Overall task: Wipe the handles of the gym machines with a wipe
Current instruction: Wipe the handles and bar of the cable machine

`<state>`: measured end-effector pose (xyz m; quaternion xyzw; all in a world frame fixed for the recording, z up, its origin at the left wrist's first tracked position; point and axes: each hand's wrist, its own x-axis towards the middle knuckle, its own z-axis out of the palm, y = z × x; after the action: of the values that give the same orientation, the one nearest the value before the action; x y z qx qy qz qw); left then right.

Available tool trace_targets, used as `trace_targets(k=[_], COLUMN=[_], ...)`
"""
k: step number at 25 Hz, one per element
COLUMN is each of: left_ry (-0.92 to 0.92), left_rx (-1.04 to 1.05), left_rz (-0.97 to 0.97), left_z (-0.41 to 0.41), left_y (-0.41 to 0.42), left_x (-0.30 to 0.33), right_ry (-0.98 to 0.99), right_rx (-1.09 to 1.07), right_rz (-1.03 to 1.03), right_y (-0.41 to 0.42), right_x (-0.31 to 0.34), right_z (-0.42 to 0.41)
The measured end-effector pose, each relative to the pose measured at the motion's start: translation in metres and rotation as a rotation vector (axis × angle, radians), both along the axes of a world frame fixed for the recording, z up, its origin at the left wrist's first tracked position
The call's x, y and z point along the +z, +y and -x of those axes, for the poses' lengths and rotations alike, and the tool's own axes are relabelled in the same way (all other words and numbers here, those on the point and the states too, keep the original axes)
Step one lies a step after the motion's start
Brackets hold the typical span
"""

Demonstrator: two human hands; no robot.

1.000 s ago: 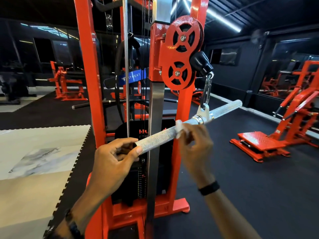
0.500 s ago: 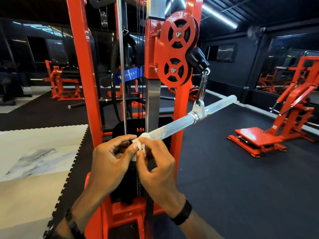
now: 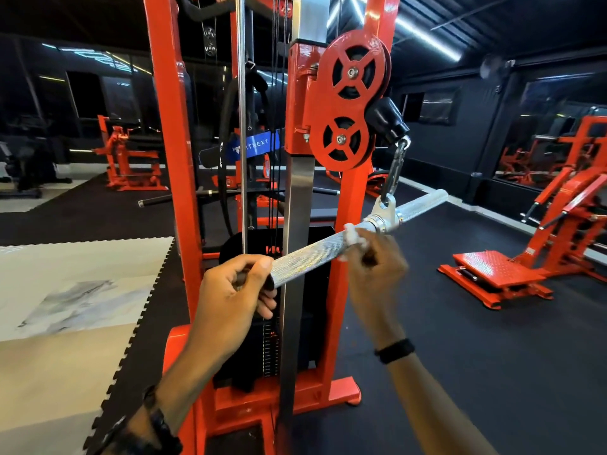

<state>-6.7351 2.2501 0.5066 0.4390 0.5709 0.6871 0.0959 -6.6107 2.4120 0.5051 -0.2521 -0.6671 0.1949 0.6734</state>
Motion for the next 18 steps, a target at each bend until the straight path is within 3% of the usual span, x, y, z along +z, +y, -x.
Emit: trace_targets(k=[5,8,12,14,18], left_ry=[0.058,0.041,0.182,0.23,0.293], left_rx=[0.006,-0.026,0.105,0.136,0.158], left_rz=[-0.031,-0.012,0.04,0.054,0.095], left_z=[0.003,0.007,0.011,0.008,0.002], left_y=[-0.002,-0.009,-0.008,-0.006,-0.001], left_x=[0.003,0.004,0.0,-0.001,0.001], right_ry=[-0.158,-0.071,0.146,0.163,0.084], right_rx=[0.328,0.208,0.009,0.023,0.243], right_rz=[-0.188,-0.141,0.148,0.19,0.038], right_y=[-0.088,-0.056,0.023,0.03,-0.042], right_x=[-0.021,-0.011,0.006,0.009,-0.008], right_z=[0.026,0.017,-0.009,-0.011,0.012])
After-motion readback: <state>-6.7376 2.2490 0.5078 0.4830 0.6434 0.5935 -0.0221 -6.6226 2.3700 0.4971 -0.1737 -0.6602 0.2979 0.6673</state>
